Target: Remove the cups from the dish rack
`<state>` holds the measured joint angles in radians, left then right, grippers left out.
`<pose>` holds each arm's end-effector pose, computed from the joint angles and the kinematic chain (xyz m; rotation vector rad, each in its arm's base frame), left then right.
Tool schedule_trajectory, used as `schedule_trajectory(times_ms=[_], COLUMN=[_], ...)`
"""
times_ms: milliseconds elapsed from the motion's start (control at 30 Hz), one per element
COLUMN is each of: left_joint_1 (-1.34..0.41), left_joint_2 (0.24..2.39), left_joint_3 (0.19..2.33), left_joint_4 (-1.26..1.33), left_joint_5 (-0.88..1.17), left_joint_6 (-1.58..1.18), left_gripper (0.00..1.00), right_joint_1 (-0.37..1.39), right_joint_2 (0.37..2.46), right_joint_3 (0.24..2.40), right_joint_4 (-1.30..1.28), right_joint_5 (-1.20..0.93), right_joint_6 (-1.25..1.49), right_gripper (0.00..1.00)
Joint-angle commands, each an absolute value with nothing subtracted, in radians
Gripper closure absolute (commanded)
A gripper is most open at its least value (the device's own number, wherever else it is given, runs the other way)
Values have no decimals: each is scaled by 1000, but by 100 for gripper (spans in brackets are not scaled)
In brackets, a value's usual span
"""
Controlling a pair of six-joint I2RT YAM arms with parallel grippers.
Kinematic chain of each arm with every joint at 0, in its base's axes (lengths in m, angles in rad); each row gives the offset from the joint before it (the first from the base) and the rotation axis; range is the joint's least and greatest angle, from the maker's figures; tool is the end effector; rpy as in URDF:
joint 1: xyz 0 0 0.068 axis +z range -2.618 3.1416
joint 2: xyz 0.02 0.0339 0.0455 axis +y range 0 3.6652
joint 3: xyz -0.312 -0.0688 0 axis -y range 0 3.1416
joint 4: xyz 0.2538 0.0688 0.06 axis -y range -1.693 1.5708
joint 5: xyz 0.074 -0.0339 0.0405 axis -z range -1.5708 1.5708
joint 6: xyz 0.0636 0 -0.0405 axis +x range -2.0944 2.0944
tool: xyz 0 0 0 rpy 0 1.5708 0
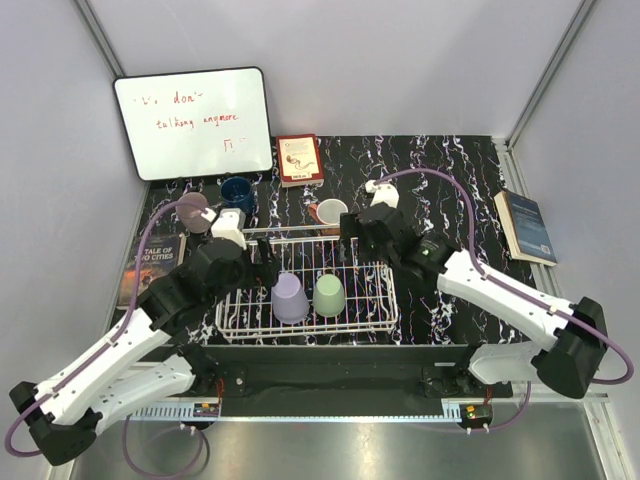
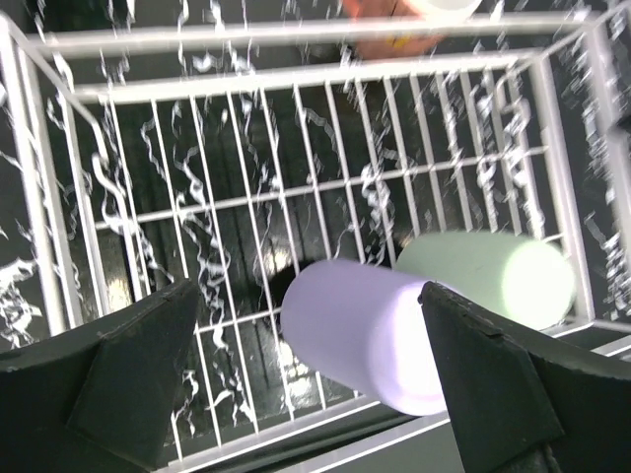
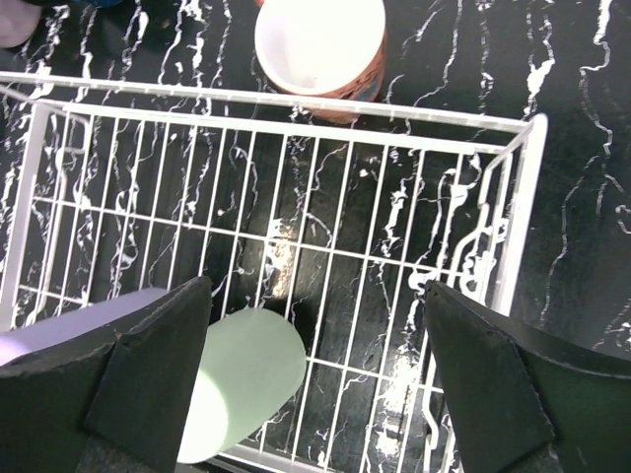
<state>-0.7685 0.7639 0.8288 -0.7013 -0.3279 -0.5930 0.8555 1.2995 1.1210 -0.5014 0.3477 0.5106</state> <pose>0.1235 -0.0909 0.3259 0.0099 2.1984 -0.4139 0.2137 0.2129 0.3440 -0.1976 2.2190 0.3666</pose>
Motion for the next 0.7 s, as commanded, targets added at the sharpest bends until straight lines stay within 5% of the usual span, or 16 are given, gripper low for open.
schedule_trajectory(times_ms=[0, 667], left_joint_1=[-801, -1108], left_joint_2=[758, 940], left_joint_3=[914, 911], left_joint_4=[-667, -667], left_joint_5=[-448, -597], left_joint_6=[-571, -549], left_gripper=[1, 1], right_joint_1=[880, 900], right_joint_2=[1215, 1042], right_joint_3=[1069, 919], right_joint_4=[-411, -370], right_joint_5=[359, 402], right_joint_6=[526, 532], right_gripper=[4, 0])
